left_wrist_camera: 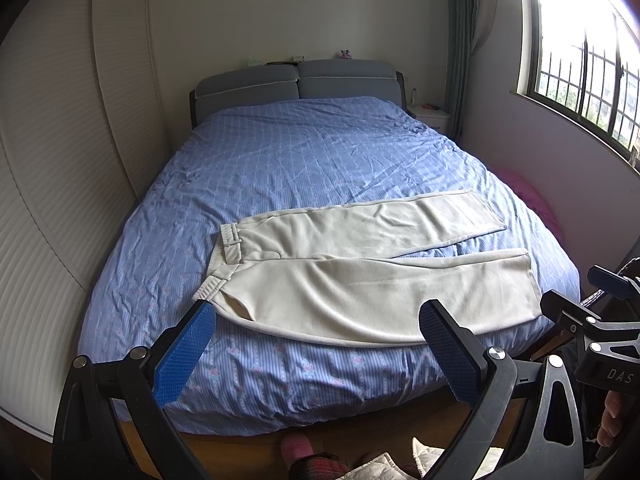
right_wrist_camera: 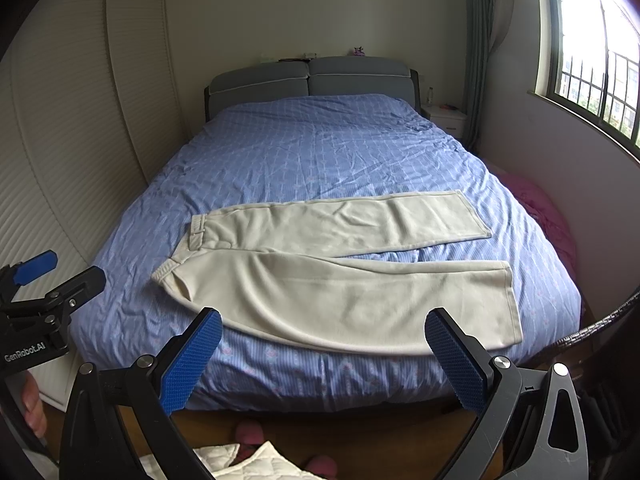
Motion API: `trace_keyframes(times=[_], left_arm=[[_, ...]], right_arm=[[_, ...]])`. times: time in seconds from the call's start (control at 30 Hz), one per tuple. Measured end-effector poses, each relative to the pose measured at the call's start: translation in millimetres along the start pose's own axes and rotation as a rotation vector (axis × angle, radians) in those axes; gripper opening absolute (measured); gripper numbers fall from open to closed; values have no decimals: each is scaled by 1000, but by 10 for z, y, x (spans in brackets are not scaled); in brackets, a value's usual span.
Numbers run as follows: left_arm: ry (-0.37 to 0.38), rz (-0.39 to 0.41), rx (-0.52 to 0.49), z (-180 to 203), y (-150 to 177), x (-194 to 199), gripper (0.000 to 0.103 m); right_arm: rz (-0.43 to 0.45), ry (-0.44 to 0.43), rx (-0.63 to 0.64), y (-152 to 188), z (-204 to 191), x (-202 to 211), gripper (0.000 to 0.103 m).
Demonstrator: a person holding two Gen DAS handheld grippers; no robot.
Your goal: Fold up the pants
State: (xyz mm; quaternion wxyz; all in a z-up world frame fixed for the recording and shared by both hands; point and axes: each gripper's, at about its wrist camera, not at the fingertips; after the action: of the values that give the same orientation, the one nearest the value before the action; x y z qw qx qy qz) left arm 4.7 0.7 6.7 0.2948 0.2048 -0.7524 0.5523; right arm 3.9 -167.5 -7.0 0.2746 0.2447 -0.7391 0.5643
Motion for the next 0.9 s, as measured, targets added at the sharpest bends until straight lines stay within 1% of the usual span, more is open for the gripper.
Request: trace_keyframes(times=[0.67, 0.9], left_arm=[[3, 1, 0, -3, 5, 1, 103], [3, -8, 5, -12, -40, -38, 103]], right_arm=[[0, -1, -1, 4, 2, -9, 102], [-15, -3, 1, 6, -64, -97, 102]])
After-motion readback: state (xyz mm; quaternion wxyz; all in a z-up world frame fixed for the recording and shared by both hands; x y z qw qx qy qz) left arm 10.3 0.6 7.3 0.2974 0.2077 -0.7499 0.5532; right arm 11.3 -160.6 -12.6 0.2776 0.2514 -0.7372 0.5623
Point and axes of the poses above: each gripper's, at about its wrist camera, not at the fingertips, and x roughly against the way its jaws point, z to its right, y to its underside, and after that the axes turned 14 degrees about -x, right-handed
